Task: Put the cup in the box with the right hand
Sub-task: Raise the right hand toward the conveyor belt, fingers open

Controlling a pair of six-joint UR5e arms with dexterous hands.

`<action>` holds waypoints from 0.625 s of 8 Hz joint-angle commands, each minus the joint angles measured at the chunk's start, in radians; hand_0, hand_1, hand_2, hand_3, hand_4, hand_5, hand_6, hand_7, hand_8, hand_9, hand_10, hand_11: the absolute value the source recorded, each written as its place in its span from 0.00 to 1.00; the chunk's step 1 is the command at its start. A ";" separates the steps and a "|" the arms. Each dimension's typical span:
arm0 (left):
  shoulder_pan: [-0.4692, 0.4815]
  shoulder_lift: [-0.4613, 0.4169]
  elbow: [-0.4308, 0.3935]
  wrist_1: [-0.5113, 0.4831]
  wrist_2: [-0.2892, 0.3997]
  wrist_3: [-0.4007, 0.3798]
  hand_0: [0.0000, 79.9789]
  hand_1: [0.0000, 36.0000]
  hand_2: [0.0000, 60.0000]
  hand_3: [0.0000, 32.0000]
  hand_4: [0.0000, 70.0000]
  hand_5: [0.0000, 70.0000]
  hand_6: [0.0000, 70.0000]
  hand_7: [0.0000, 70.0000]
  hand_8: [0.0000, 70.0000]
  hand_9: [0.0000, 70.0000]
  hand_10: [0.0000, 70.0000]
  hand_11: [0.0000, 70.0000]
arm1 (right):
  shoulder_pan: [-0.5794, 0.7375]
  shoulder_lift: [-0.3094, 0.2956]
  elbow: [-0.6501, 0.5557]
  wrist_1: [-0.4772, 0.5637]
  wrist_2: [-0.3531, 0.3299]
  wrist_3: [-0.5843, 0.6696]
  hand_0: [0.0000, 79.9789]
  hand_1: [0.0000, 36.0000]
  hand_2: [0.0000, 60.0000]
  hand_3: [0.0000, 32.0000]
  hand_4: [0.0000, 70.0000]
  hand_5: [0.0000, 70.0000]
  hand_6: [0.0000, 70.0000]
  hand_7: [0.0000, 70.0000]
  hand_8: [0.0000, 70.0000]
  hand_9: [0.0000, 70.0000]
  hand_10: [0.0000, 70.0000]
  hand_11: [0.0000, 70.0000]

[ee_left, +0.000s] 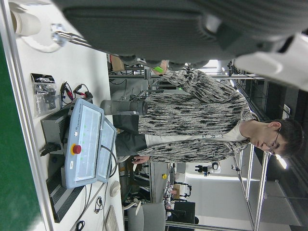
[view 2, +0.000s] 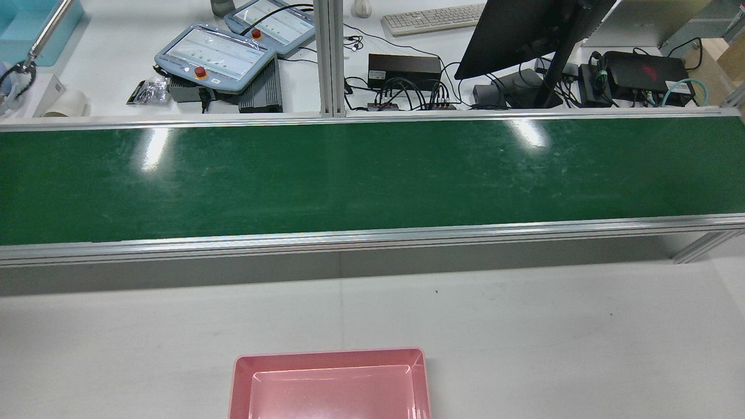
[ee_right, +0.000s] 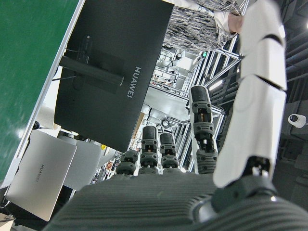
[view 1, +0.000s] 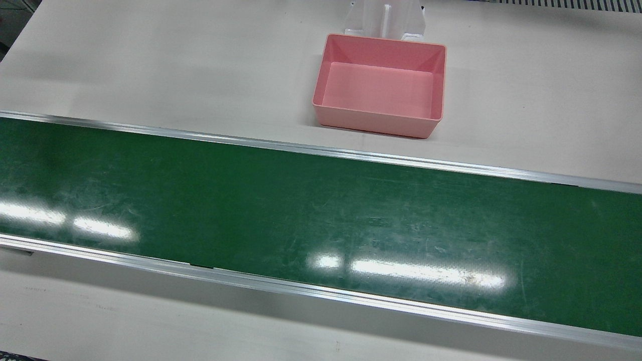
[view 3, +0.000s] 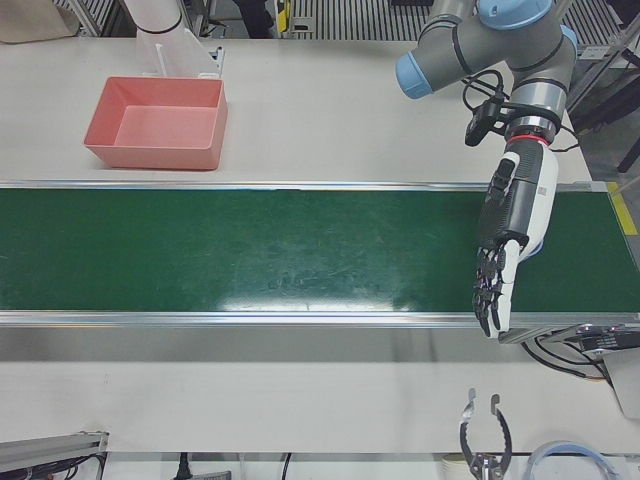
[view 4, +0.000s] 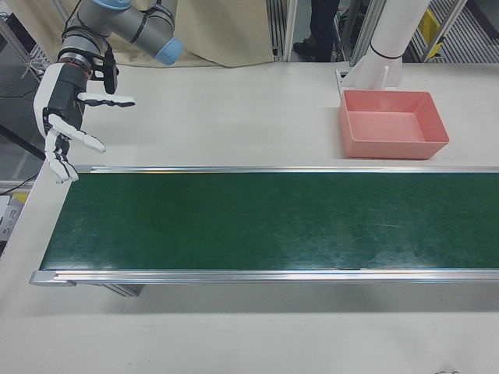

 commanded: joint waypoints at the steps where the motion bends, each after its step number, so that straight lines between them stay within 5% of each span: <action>1: -0.001 0.000 0.000 0.002 0.000 0.001 0.00 0.00 0.00 0.00 0.00 0.00 0.00 0.00 0.00 0.00 0.00 0.00 | -0.124 0.103 -0.008 -0.045 0.084 -0.027 0.65 0.49 0.29 0.00 0.48 0.09 0.10 0.36 0.19 0.34 0.08 0.14; 2: -0.001 0.000 -0.002 0.002 0.000 0.001 0.00 0.00 0.00 0.00 0.00 0.00 0.00 0.00 0.00 0.00 0.00 0.00 | -0.211 0.145 -0.011 -0.046 0.160 -0.022 0.66 0.42 0.18 0.00 0.54 0.08 0.11 0.37 0.19 0.34 0.09 0.15; 5: -0.001 0.000 -0.003 0.002 0.000 -0.001 0.00 0.00 0.00 0.00 0.00 0.00 0.00 0.00 0.00 0.00 0.00 0.00 | -0.414 0.210 -0.068 -0.044 0.374 0.045 0.61 0.30 0.18 0.00 0.47 0.06 0.09 0.32 0.17 0.30 0.07 0.11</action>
